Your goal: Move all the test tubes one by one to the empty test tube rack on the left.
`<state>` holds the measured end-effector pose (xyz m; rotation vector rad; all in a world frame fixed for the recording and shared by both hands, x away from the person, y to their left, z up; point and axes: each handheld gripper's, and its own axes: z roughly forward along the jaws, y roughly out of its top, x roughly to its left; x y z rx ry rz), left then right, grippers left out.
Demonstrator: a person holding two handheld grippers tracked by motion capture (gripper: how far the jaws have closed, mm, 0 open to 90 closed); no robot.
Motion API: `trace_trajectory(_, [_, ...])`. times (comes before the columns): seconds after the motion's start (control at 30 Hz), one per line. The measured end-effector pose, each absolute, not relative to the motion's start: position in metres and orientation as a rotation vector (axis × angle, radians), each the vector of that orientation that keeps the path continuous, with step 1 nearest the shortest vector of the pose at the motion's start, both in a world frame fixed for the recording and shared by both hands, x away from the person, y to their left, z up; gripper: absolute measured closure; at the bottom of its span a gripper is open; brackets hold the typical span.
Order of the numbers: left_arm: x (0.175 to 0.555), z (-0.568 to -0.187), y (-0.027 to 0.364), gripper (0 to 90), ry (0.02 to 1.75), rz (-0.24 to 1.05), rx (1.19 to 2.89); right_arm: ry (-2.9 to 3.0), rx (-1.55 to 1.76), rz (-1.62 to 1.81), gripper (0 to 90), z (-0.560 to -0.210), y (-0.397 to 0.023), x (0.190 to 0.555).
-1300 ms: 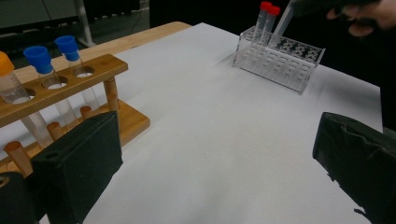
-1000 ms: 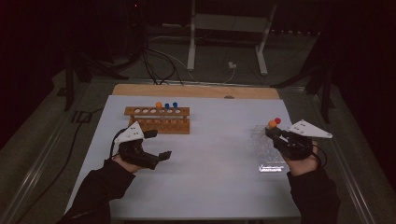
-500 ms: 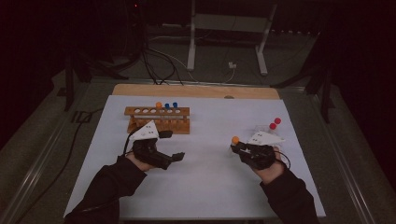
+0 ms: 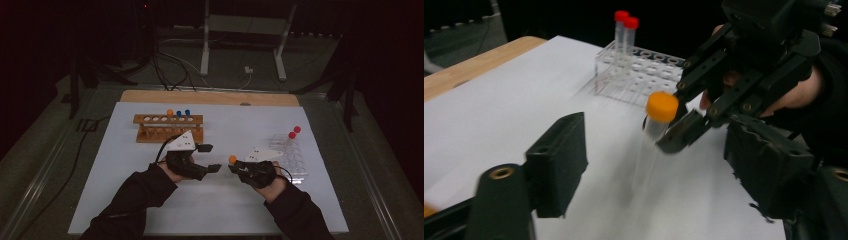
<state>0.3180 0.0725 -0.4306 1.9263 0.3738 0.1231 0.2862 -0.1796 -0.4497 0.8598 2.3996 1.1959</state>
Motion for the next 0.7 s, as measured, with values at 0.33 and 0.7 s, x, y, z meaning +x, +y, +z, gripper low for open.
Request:
trace_trajectory(0.33, [0.325,-0.44,0.05,49.5,0.35,0.101,1.917,2.409,0.848,1.205,74.6,-0.449,-0.177,0.285])
trace_trajectory(0.7, [0.326,-0.444,0.037,67.9,0.295,0.125,1.943,2.41,0.845,1.217,74.6,-0.447,-0.176,0.284])
